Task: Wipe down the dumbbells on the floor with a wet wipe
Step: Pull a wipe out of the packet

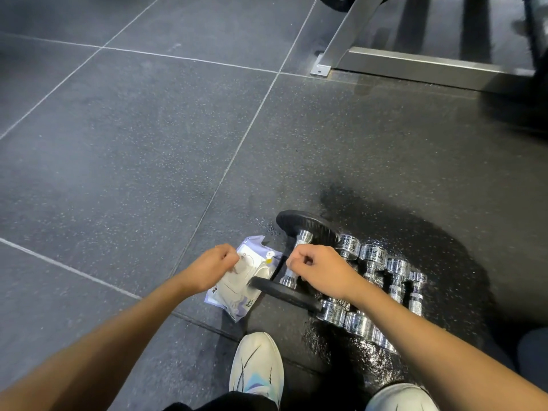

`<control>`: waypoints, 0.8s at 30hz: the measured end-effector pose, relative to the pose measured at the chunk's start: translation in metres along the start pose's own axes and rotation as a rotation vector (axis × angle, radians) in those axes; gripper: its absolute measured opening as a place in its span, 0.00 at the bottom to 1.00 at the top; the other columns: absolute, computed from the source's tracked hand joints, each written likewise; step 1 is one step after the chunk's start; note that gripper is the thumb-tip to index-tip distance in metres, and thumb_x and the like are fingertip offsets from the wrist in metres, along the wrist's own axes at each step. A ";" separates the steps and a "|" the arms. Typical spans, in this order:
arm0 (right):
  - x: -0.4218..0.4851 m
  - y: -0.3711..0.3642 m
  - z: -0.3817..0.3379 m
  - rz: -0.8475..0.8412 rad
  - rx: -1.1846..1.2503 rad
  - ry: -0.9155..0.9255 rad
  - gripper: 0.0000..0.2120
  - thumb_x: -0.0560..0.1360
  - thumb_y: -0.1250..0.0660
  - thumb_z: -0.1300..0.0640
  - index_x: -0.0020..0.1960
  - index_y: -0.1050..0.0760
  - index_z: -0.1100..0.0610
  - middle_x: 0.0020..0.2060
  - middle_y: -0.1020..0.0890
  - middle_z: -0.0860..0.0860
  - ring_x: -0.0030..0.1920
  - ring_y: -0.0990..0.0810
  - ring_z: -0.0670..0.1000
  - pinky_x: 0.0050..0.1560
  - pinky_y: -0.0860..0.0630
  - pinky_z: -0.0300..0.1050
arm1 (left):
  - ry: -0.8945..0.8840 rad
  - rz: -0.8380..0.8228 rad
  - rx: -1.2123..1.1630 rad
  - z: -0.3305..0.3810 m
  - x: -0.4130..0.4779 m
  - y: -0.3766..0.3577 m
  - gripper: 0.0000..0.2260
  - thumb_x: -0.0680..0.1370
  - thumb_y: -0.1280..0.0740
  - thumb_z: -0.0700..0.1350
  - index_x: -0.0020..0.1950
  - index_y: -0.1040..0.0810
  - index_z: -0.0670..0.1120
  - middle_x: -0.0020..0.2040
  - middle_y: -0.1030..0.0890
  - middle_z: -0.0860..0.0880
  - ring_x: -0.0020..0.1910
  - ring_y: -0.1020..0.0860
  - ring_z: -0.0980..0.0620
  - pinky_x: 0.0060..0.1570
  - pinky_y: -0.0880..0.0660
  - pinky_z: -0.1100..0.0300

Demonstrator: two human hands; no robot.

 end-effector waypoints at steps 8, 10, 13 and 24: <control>-0.005 0.005 -0.012 0.039 0.066 0.011 0.07 0.80 0.33 0.51 0.45 0.20 0.50 0.41 0.17 0.49 0.37 0.24 0.38 0.43 0.28 0.34 | -0.106 0.148 -0.421 0.072 -0.014 0.047 0.10 0.82 0.47 0.37 0.45 0.29 0.43 0.35 0.36 0.46 0.29 0.36 0.60 0.29 0.35 0.68; -0.004 0.010 -0.020 0.070 0.181 0.031 0.03 0.80 0.31 0.51 0.53 0.19 0.46 0.48 0.16 0.44 0.47 0.20 0.37 0.50 0.27 0.33 | -0.141 0.158 -0.490 0.099 -0.013 0.054 0.07 0.80 0.45 0.40 0.47 0.28 0.44 0.34 0.38 0.48 0.28 0.39 0.59 0.26 0.39 0.67; -0.002 0.020 -0.032 0.049 0.401 0.074 0.20 0.79 0.28 0.49 0.69 0.26 0.44 0.62 0.20 0.41 0.64 0.23 0.38 0.63 0.27 0.37 | -0.147 0.111 -0.575 0.134 -0.010 0.049 0.06 0.78 0.42 0.42 0.46 0.27 0.44 0.31 0.35 0.50 0.27 0.37 0.58 0.26 0.37 0.66; -0.016 0.041 -0.017 0.375 0.689 0.068 0.07 0.83 0.35 0.59 0.47 0.22 0.58 0.40 0.20 0.53 0.43 0.21 0.52 0.53 0.20 0.57 | -0.412 0.035 -0.038 0.174 0.012 0.018 0.07 0.82 0.43 0.42 0.44 0.32 0.49 0.36 0.30 0.52 0.34 0.34 0.55 0.37 0.33 0.55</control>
Point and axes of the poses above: each hand's wrist, its own x-axis towards the middle knuckle, its own y-axis out of the back of the hand, z = x × y, the point moved 1 cm from there along x, towards the middle knuckle
